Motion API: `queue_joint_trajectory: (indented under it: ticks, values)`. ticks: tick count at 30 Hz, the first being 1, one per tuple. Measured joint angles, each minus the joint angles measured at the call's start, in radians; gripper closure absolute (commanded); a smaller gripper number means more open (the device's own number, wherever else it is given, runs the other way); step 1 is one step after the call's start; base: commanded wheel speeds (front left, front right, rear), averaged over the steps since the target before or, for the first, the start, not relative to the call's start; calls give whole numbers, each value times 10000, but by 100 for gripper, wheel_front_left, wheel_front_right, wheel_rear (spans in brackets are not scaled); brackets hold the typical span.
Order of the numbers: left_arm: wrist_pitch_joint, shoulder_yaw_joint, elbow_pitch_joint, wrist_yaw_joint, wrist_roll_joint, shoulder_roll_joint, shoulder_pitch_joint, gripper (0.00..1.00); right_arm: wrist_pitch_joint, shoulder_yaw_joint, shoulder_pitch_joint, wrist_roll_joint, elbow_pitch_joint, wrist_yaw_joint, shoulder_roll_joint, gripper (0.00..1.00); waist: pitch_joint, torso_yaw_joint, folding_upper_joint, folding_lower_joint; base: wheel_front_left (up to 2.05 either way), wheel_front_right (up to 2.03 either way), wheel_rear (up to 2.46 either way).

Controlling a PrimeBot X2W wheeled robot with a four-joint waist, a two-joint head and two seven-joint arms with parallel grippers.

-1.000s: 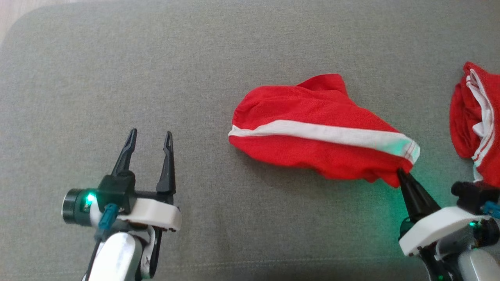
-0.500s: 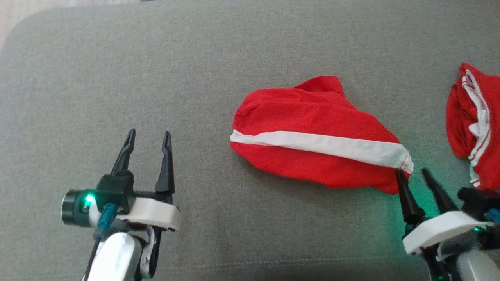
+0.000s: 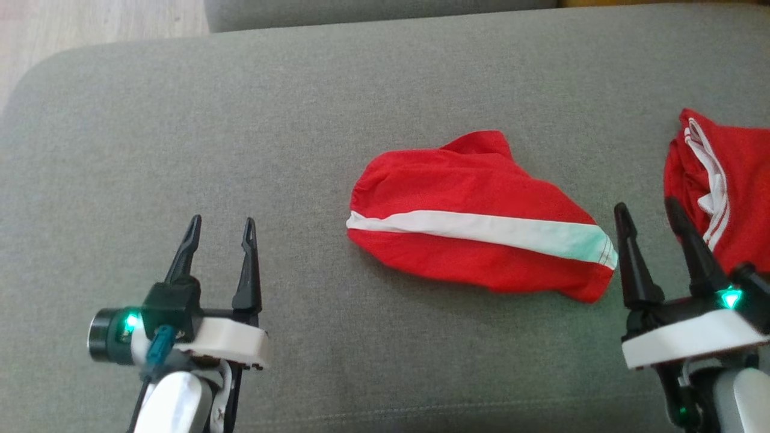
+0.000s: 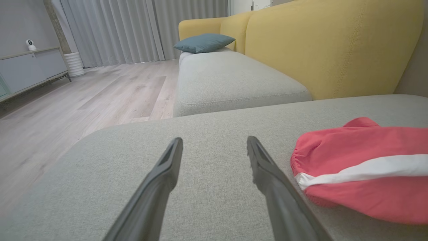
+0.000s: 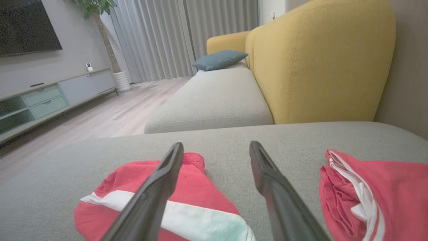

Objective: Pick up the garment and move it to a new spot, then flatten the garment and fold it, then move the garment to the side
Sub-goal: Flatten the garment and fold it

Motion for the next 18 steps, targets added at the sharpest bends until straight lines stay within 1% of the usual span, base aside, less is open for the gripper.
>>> queue_joint_trajectory:
  ticks: [6,18]
  values:
    - [88,-4,-46,33,0,82,9,0,282,82,344,-107,-339,0,245,0,-147,-17,0,0,0,0,0]
    - [174,-61,-100,27,0,198,170,0,380,63,348,-107,-334,0,251,0,-190,-40,0,0,0,0,0]
